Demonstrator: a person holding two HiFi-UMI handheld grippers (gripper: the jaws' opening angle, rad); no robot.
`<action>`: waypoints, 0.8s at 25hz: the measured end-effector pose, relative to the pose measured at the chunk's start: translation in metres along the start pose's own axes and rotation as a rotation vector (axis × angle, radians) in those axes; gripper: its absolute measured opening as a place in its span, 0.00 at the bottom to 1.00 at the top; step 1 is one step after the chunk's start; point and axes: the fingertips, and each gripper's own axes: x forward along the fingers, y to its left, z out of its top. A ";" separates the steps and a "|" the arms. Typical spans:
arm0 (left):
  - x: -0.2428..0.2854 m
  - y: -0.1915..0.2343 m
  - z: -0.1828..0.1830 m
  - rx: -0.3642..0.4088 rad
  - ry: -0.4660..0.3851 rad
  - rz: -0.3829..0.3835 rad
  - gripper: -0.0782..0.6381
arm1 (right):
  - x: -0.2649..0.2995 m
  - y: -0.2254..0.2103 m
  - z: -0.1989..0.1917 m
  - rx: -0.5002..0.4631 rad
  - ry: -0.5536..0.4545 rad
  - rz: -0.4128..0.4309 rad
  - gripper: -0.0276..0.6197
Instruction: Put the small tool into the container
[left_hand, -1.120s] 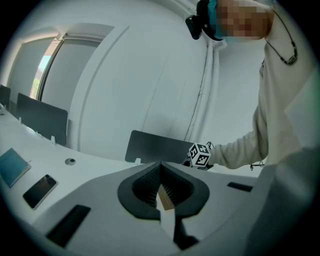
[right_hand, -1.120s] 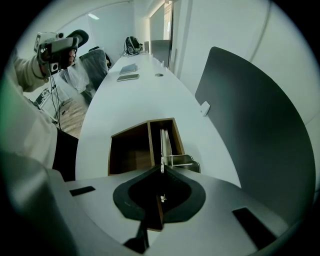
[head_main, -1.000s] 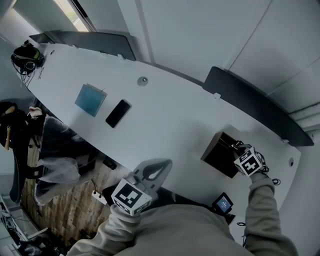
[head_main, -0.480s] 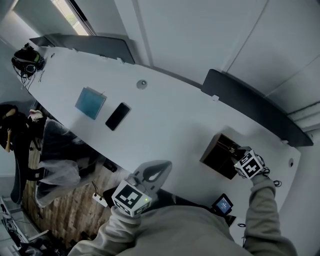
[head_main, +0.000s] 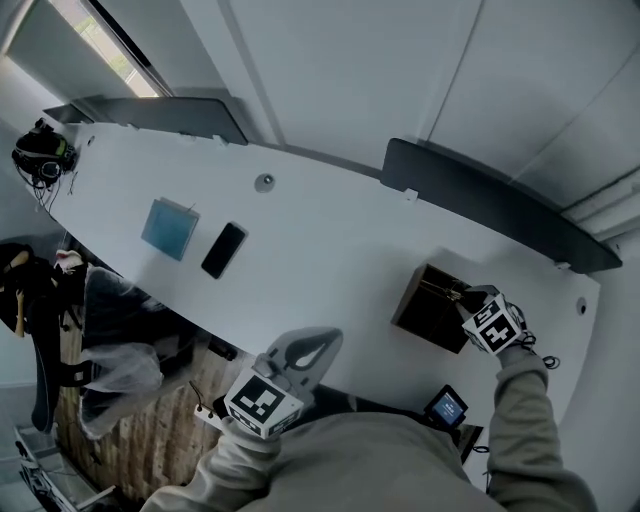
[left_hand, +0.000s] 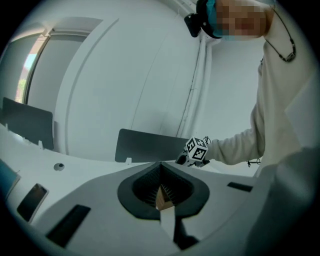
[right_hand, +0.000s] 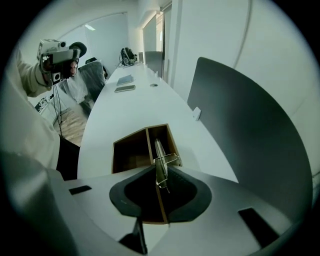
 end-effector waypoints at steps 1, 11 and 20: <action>0.003 -0.003 0.000 0.020 0.016 -0.014 0.10 | -0.003 -0.002 0.001 -0.003 -0.018 -0.017 0.17; 0.032 -0.032 0.013 0.118 0.059 -0.154 0.10 | -0.036 0.010 0.003 0.165 -0.216 -0.062 0.08; 0.053 -0.049 0.026 0.181 0.071 -0.240 0.10 | -0.065 0.015 -0.015 0.313 -0.283 -0.083 0.08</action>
